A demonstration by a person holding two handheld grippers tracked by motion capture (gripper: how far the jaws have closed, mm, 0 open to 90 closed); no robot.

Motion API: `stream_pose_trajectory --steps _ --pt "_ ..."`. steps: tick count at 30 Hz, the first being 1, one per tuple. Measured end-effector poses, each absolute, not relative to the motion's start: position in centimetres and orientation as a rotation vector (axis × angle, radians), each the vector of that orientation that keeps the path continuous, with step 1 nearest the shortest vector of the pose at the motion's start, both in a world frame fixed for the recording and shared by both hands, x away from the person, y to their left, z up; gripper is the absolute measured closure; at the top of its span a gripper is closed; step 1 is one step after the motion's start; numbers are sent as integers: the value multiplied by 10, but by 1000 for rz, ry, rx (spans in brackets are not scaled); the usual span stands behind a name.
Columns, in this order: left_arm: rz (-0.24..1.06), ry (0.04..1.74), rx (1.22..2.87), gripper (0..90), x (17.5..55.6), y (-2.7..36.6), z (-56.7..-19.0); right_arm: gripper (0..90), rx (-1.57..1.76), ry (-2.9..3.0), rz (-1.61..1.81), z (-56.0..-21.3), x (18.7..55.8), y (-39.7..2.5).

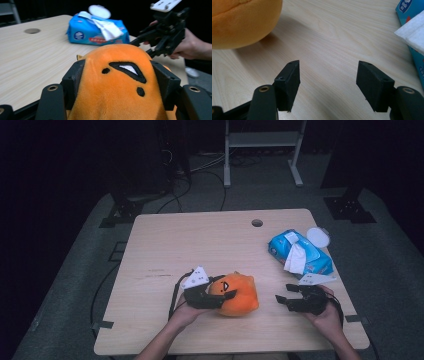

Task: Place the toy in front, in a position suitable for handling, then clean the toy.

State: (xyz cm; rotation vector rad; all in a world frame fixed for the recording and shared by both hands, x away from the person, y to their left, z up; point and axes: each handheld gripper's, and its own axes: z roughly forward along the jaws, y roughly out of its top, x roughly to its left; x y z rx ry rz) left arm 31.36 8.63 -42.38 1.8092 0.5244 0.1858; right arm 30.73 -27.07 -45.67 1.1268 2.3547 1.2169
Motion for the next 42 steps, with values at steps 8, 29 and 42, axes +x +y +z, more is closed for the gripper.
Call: stream_pose_trajectory --steps 8,29,42 --pt "142 510 1889 278 312 77 -445 344 1127 2359 1213 -457 307 -271" --pt "220 476 1911 124 305 99 -441 356 1100 2320 1309 -441 305 -267" --pt "155 465 1924 99 307 97 -451 356 1111 2098 1245 -403 352 -294"
